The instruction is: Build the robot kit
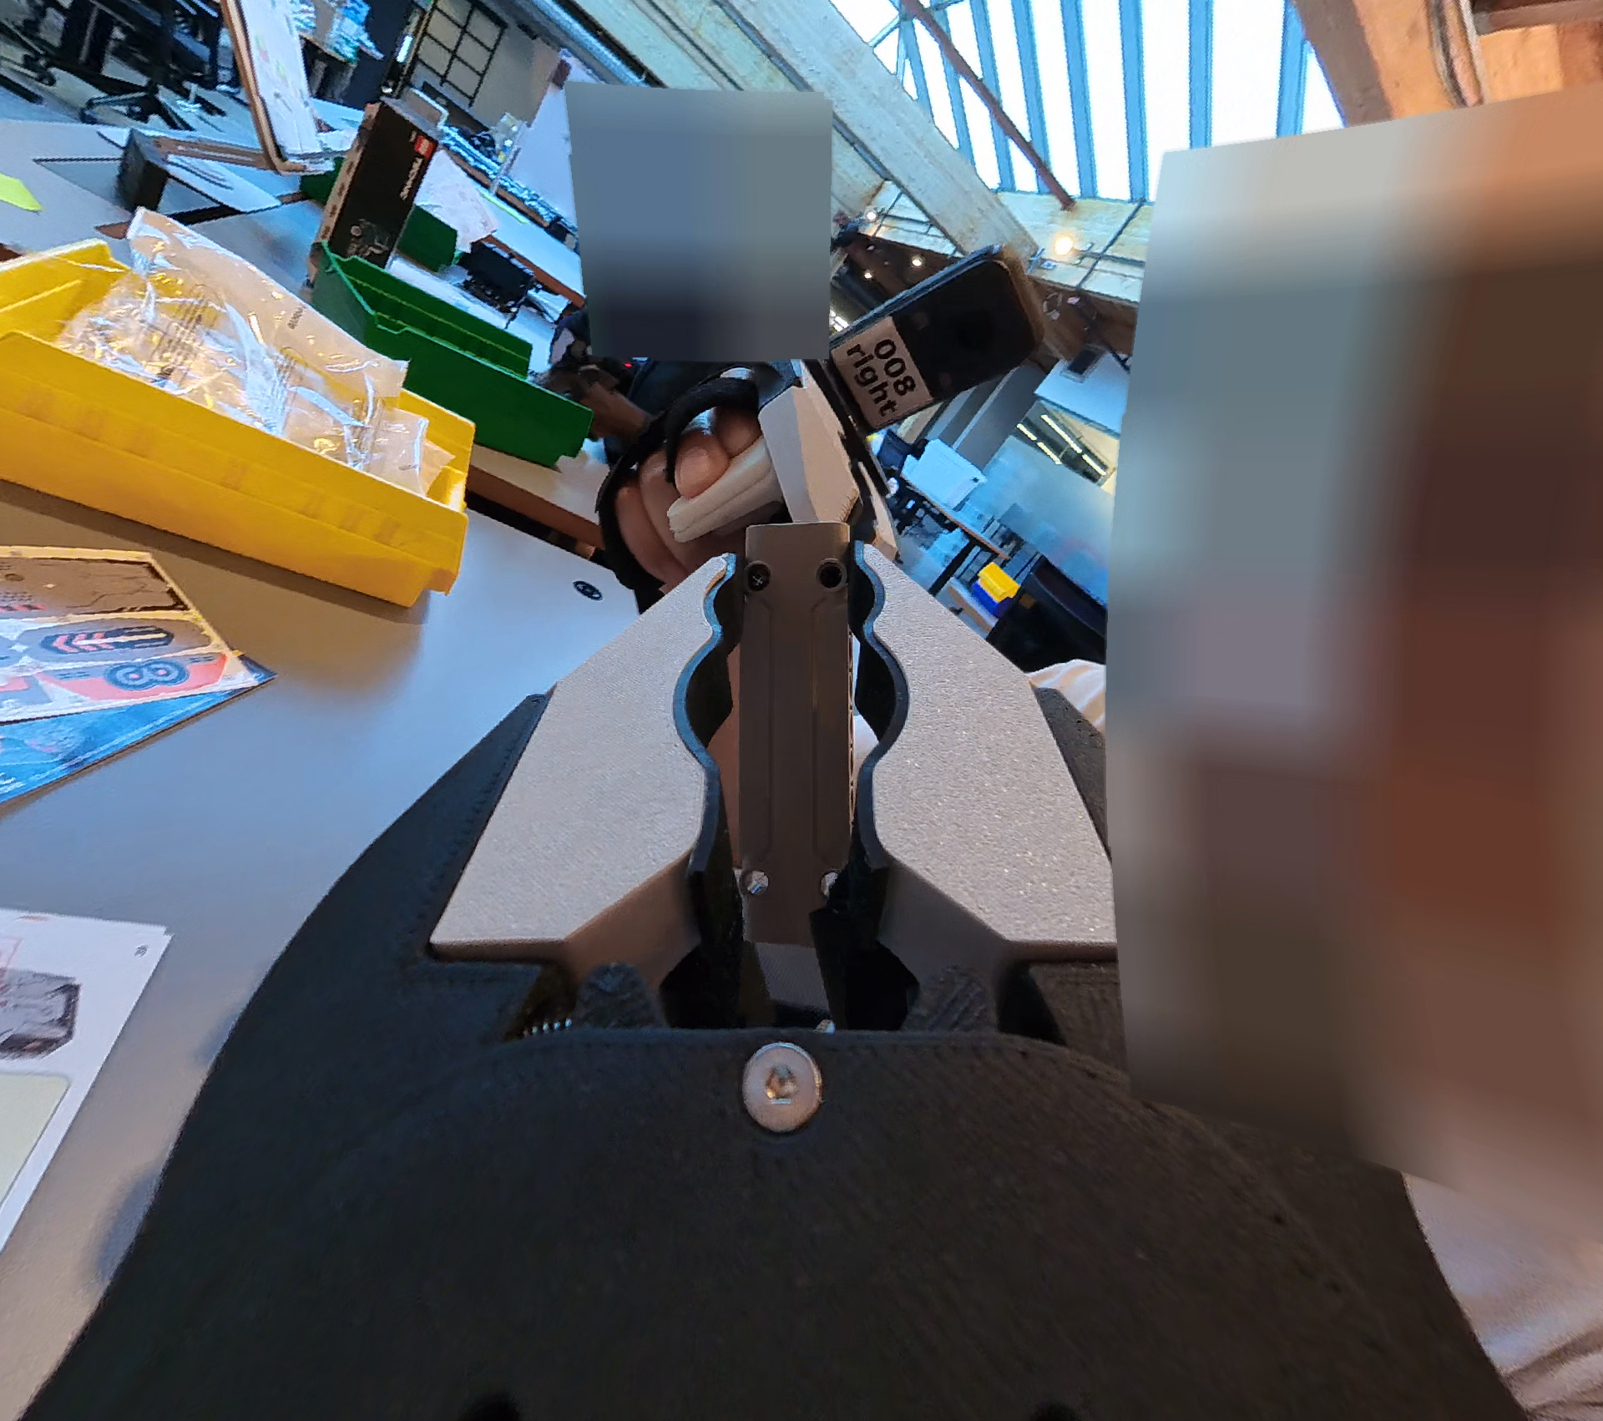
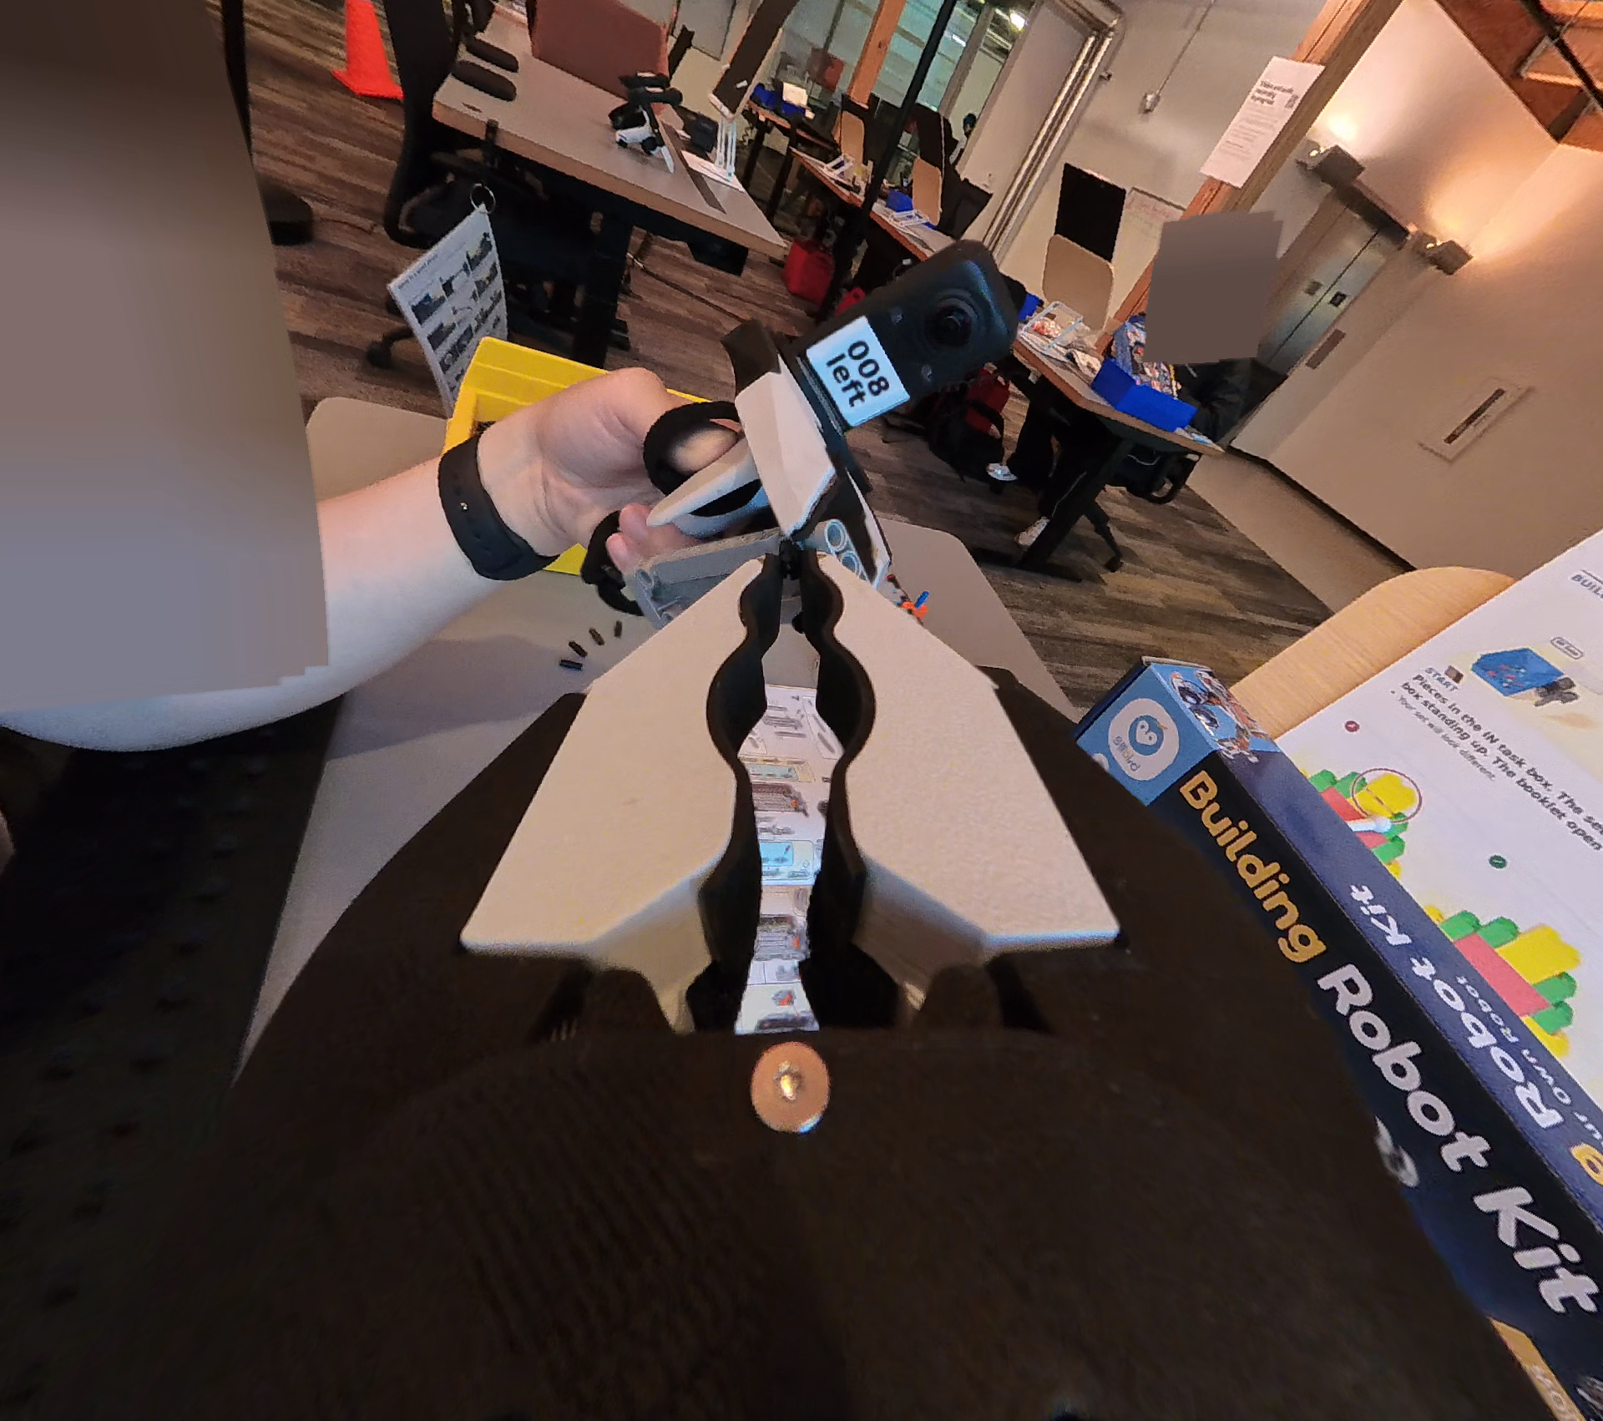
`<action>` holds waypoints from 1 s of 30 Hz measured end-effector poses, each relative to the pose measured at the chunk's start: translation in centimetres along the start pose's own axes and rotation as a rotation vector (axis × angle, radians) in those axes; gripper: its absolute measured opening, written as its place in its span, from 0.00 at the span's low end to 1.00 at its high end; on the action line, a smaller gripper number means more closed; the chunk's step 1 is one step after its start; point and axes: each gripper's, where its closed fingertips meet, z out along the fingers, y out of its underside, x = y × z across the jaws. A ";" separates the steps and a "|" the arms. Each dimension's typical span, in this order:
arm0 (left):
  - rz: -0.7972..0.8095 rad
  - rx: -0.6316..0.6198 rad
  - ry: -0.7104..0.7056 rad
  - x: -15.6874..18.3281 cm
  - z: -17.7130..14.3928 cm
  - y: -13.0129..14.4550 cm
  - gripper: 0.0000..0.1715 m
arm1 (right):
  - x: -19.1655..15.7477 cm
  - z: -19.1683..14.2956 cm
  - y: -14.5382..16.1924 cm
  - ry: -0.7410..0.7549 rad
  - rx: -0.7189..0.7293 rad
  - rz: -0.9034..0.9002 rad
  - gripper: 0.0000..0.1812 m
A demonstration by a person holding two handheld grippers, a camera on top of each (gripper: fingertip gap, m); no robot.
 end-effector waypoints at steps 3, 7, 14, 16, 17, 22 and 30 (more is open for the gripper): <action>0.005 -0.006 -0.006 0.0 0.1 0.0 0.13 | 0.0 -0.2 0.0 -0.030 0.016 0.038 0.02; 0.003 -0.005 -0.011 -0.1 0.3 0.0 0.13 | 0.1 -0.3 0.1 -0.043 0.022 0.053 0.02; 0.013 0.000 -0.042 -0.5 0.2 -0.1 0.13 | 0.4 -0.4 0.3 -0.033 0.019 0.051 0.02; 0.017 -0.001 -0.056 -0.6 0.2 -0.1 0.13 | 0.4 -0.3 0.4 -0.026 0.013 0.041 0.02; 0.020 -0.003 -0.058 -0.6 0.1 -0.1 0.13 | 0.4 -0.3 0.4 -0.027 0.013 0.039 0.02; 0.031 -0.011 -0.075 -0.6 0.3 0.0 0.13 | 0.3 -0.6 0.4 -0.042 0.017 0.038 0.02; 0.042 -0.021 -0.101 -1.0 0.3 0.1 0.12 | 0.9 -1.1 0.5 -0.038 0.036 0.060 0.02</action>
